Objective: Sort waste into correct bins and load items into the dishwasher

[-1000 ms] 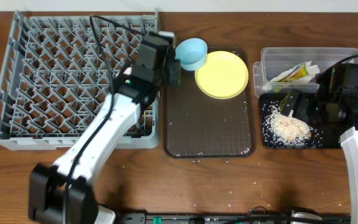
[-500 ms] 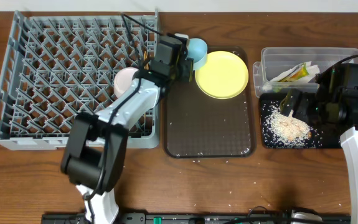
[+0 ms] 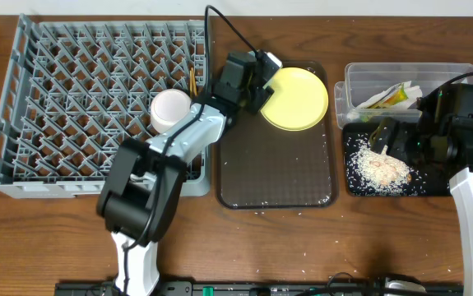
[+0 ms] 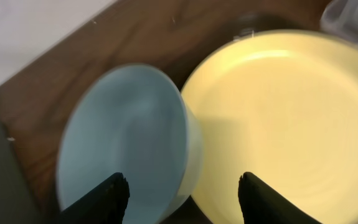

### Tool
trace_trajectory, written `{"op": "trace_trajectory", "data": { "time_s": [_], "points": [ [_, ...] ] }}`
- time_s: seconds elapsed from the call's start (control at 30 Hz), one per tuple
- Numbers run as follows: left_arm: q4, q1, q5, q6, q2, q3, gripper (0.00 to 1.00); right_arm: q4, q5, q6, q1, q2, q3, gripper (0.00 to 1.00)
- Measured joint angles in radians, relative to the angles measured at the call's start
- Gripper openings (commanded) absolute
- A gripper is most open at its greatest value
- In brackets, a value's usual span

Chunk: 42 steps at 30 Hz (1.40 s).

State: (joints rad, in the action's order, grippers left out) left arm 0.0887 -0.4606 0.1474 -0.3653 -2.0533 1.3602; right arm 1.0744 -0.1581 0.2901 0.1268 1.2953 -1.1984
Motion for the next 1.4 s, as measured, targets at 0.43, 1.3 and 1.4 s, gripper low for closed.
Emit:
{"op": "trace_trajectory", "data": {
  "time_s": [0.43, 1.3, 1.4],
  "points": [
    [0.012, 0.000, 0.000, -0.048, -0.076, 0.000, 0.08, 0.000, 0.000, 0.000, 0.000, 0.000, 0.000, 0.99],
    [-0.690, -0.359, 0.008, 0.509, 0.113, 0.008, 0.58, 0.000, 0.000, -0.003, 0.000, 0.000, 0.000, 0.99],
    [-0.708, -0.369, 0.007, 0.579, 0.128, 0.008, 0.58, 0.000, 0.000, -0.003, 0.000, 0.000, 0.000, 0.99]
  ]
}}
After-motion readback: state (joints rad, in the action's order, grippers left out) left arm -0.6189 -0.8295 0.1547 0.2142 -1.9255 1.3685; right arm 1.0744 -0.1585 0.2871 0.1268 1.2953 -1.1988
